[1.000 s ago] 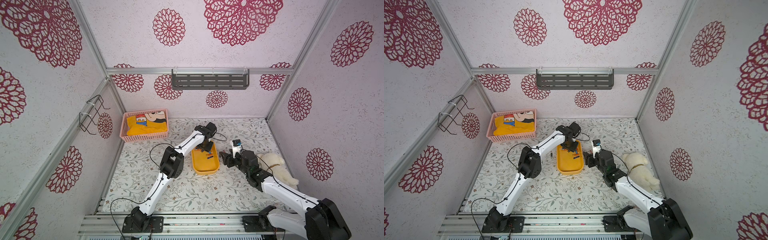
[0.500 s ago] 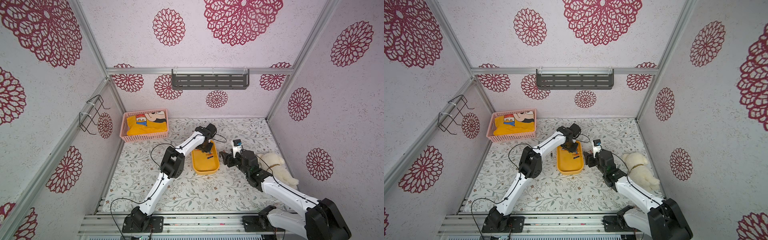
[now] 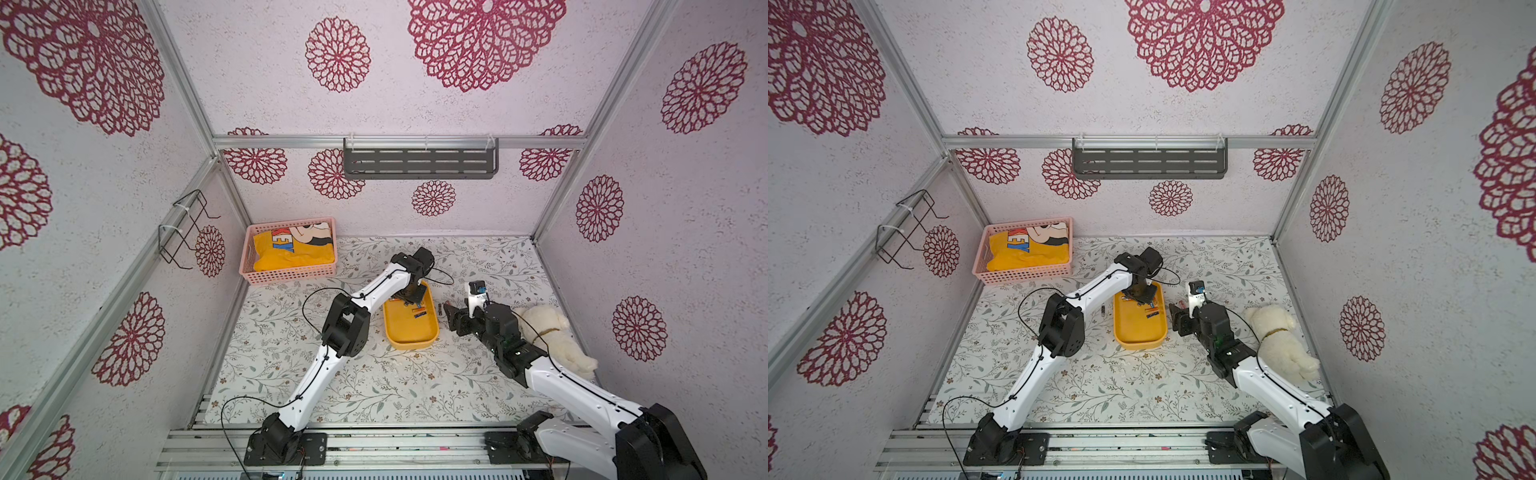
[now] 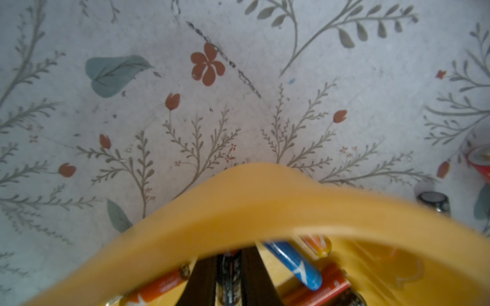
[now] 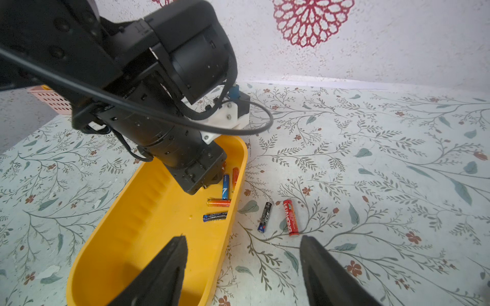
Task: Take the batteries out of the storage box
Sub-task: Pick up the battery from the storage box, then place the battery at the center of the board.
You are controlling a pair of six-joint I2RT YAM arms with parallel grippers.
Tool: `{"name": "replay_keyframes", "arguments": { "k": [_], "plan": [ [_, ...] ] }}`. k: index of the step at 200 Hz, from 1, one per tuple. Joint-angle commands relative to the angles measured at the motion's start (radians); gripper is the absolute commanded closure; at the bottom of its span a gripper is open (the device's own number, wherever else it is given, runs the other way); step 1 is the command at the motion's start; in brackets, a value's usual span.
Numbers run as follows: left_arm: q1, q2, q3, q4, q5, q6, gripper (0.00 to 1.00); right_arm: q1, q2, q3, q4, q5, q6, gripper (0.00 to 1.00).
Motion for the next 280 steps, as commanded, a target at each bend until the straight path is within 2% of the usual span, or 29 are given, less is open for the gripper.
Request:
{"name": "replay_keyframes", "arguments": {
  "k": [1,57,89,111,130,163,182,190,229,280],
  "plan": [
    [-0.003,-0.040,-0.027,-0.024,0.006,-0.019,1.00,0.004,-0.008,0.020,0.011,0.014,0.004,0.26],
    [0.019,-0.296,-0.116,-0.001,0.016,-0.102,1.00,0.012,0.068,0.106,-0.043,-0.051,-0.061,0.25],
    [0.075,-0.513,-0.397,0.105,0.032,-0.168,1.00,0.080,0.182,0.233,-0.130,-0.074,-0.151,0.25],
    [0.146,-0.654,-0.644,0.210,0.034,-0.218,1.00,0.109,0.326,0.401,-0.256,-0.086,-0.159,0.26],
    [0.212,-0.726,-0.791,0.262,0.059,-0.233,1.00,0.118,0.458,0.558,-0.378,-0.113,-0.149,0.31],
    [0.265,-0.723,-0.926,0.304,0.036,-0.225,1.00,0.136,0.601,0.718,-0.473,-0.054,-0.162,0.37],
    [0.288,-0.701,-0.967,0.355,0.067,-0.224,1.00,0.136,0.695,0.827,-0.575,-0.007,-0.172,0.39],
    [0.291,-0.650,-0.970,0.367,0.070,-0.221,1.00,0.136,0.739,0.883,-0.631,0.025,-0.164,0.41],
    [0.293,-0.575,-0.955,0.397,0.052,-0.206,1.00,0.137,0.879,1.063,-0.795,0.080,-0.062,0.47],
    [0.291,-0.491,-0.928,0.398,0.041,-0.197,0.99,0.156,0.964,1.176,-0.909,0.141,0.052,0.49]
  ]
}}
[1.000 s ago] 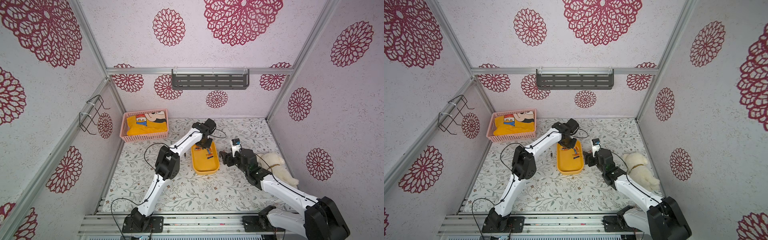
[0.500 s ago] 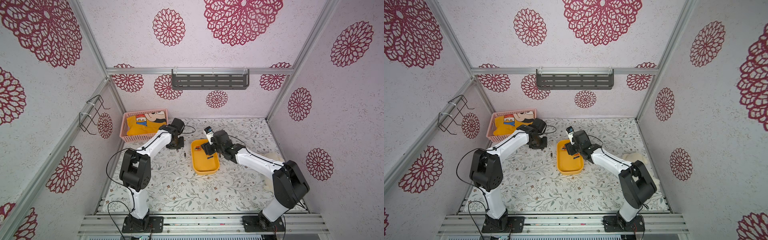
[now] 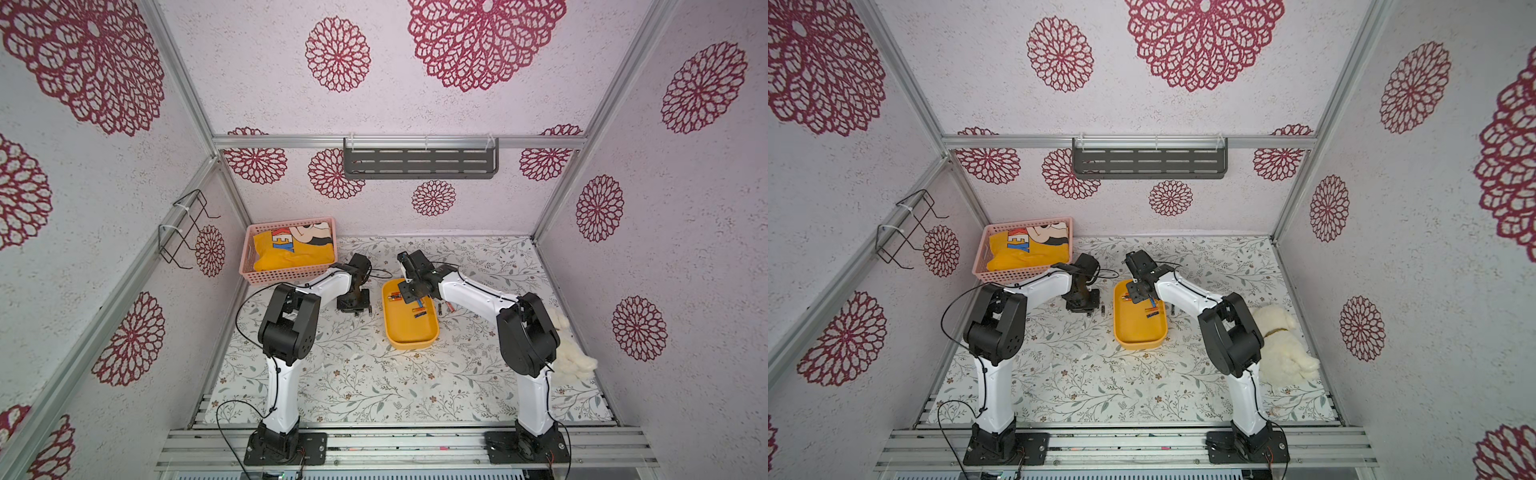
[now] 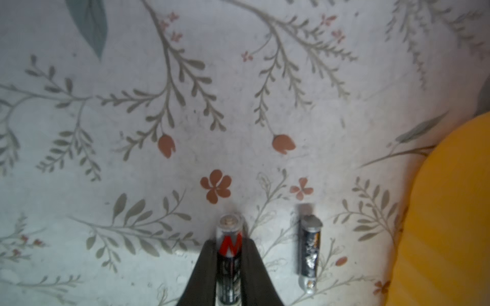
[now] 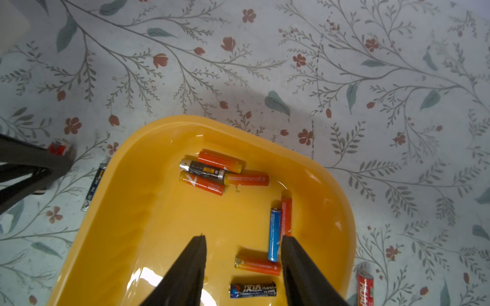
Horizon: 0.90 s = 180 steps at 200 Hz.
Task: Take the batteries out of the storage box
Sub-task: Place the battery at the center of the board.
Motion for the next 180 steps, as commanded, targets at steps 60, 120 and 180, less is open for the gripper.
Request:
{"name": "replay_keyframes", "arguments": {
  "k": [60,120,180],
  "plan": [
    [0.004,0.032,0.019,-0.001,-0.032,0.020,0.80,0.009,0.056,0.108,-0.180,0.080,0.157,0.51],
    [0.000,-0.023,0.012,-0.024,-0.028,0.013,0.63,0.009,0.109,0.126,-0.180,0.087,0.187,0.53],
    [-0.015,-0.187,0.010,-0.072,-0.045,0.014,0.58,0.001,0.175,0.145,-0.181,0.098,0.214,0.56]
  ]
}}
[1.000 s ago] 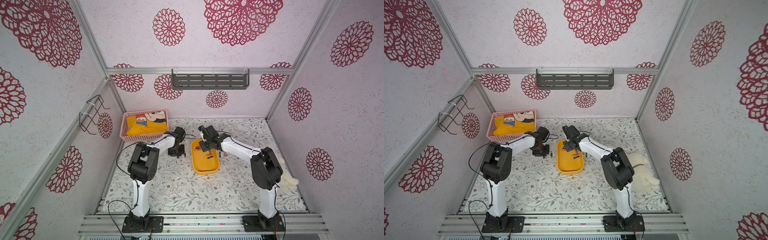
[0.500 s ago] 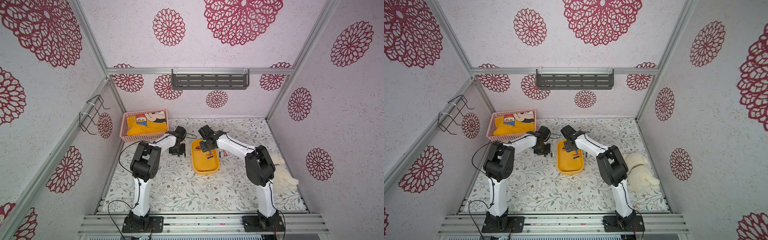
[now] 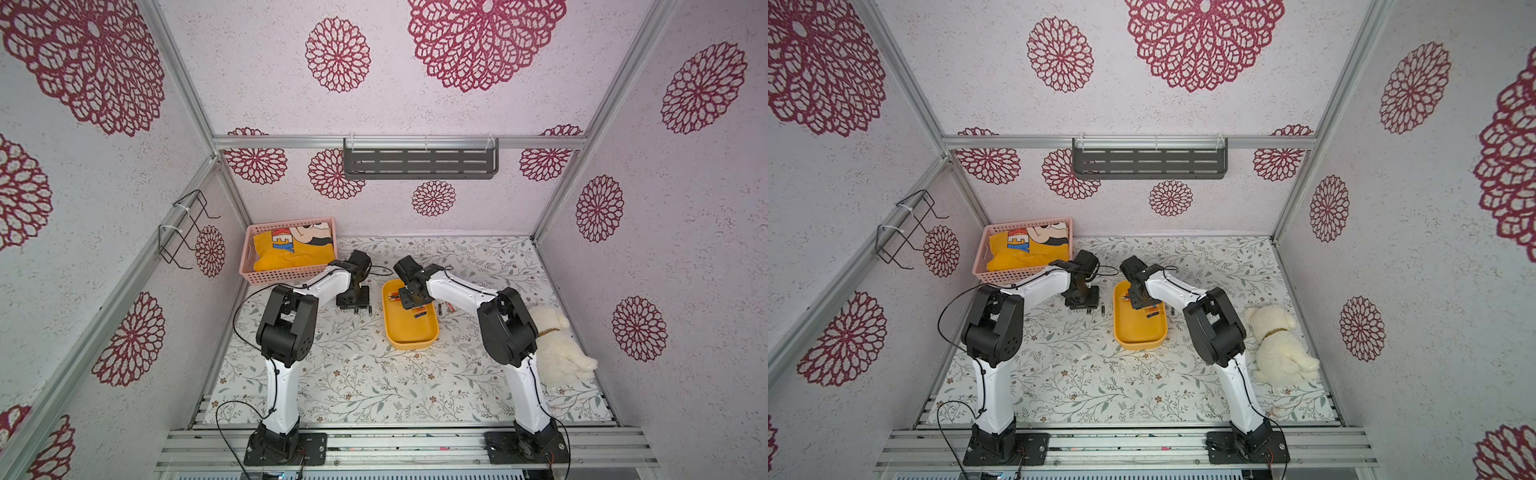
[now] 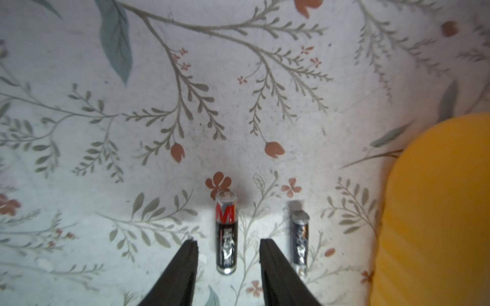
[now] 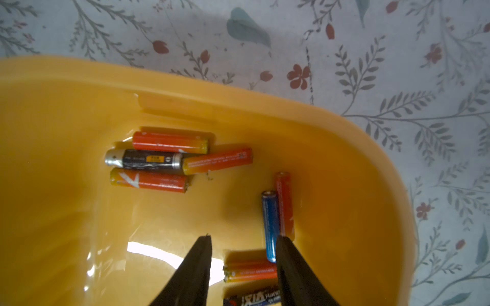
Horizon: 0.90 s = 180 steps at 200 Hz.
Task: Take the batteries out of the storage box
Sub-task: Place the battery at the center of the board, then pick up the battery from the storage box.
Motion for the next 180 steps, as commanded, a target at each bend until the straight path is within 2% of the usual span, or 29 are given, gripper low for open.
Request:
{"name": "replay_keyframes", "arguments": {
  "k": [1,34,73,112,164,180],
  "plan": [
    [-0.010,-0.124,-0.007,-0.026,-0.021,0.001,0.57,-0.004,0.015,0.027,-0.015,0.029,0.036,0.56],
    [-0.025,-0.207,-0.054,-0.023,-0.049,0.001,0.56,-0.010,0.026,0.020,0.002,0.020,0.047,0.56],
    [-0.028,-0.262,-0.139,0.015,-0.070,0.004,0.55,-0.029,0.014,-0.031,0.055,-0.074,0.075,0.58],
    [-0.028,-0.265,-0.163,0.020,-0.073,0.002,0.55,-0.034,-0.003,-0.041,0.056,-0.057,0.108,0.56],
    [-0.033,-0.236,-0.132,0.014,-0.072,0.010,0.54,-0.044,0.015,-0.038,0.080,-0.122,0.147,0.58],
    [-0.038,-0.233,-0.124,0.013,-0.068,0.014,0.54,-0.053,0.016,-0.038,0.092,-0.151,0.171,0.53]
  ]
}}
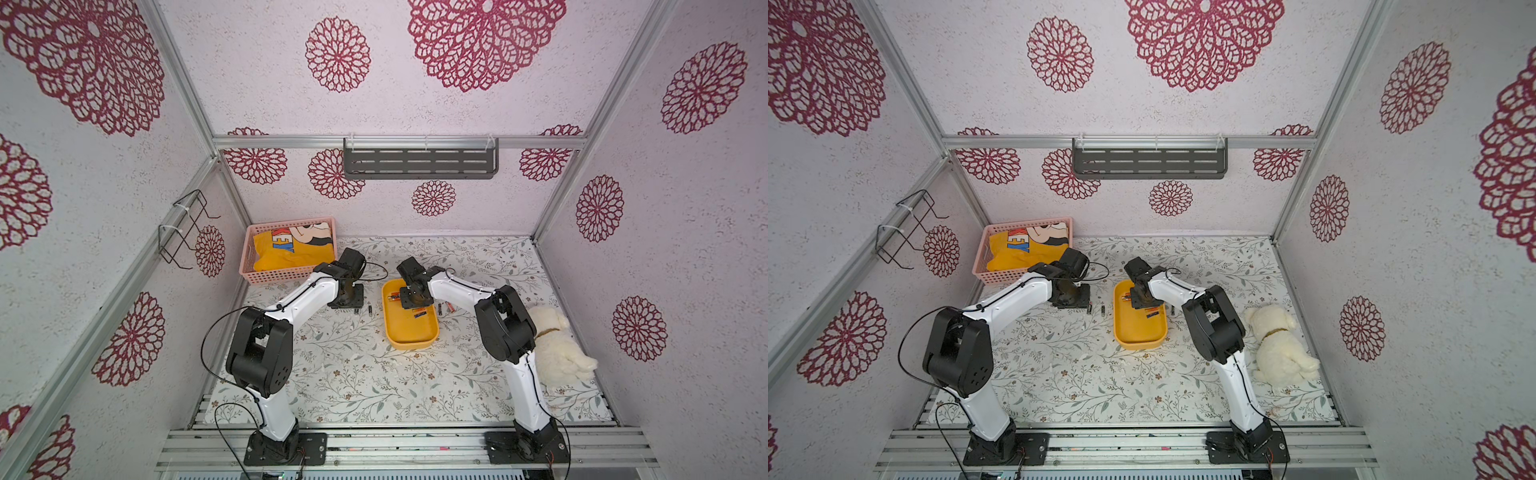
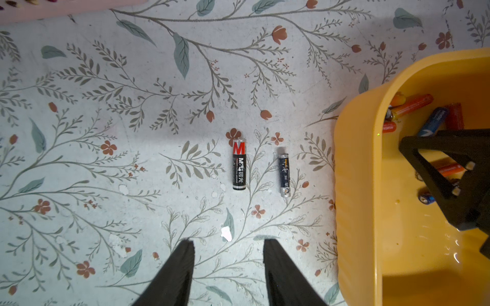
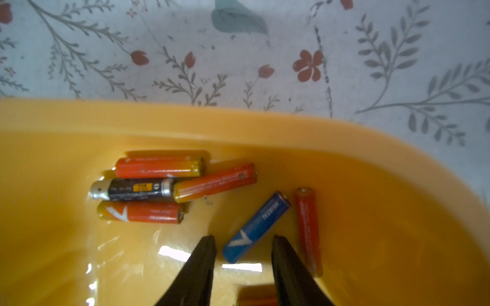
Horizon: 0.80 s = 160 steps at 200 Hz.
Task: Take the batteries out of the storage box
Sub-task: Pick up the battery from the storage box.
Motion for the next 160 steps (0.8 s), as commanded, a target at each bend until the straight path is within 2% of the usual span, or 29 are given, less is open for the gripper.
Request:
{"name": "replay_keyframes", "arguments": {
  "k": [1,48,92,125,160],
  "plan": [
    [-0.014,0.015,0.030,0.008,-0.007,0.014,0.54,-0.017,-0.005,-0.006,0.008,-0.055,0.054,0.53],
    [-0.024,0.027,0.044,0.006,-0.005,0.026,0.54,-0.022,0.013,0.004,0.026,-0.080,0.142,0.49],
    [-0.031,0.038,0.050,0.003,-0.005,0.030,0.54,-0.021,0.015,0.009,0.017,-0.005,0.194,0.51],
    [-0.036,0.048,0.057,0.002,-0.003,0.036,0.54,-0.021,0.039,0.030,0.008,0.012,0.201,0.56],
    [-0.044,0.053,0.067,-0.005,-0.008,0.041,0.54,-0.016,0.052,0.035,0.002,0.024,0.196,0.66]
  ]
}}
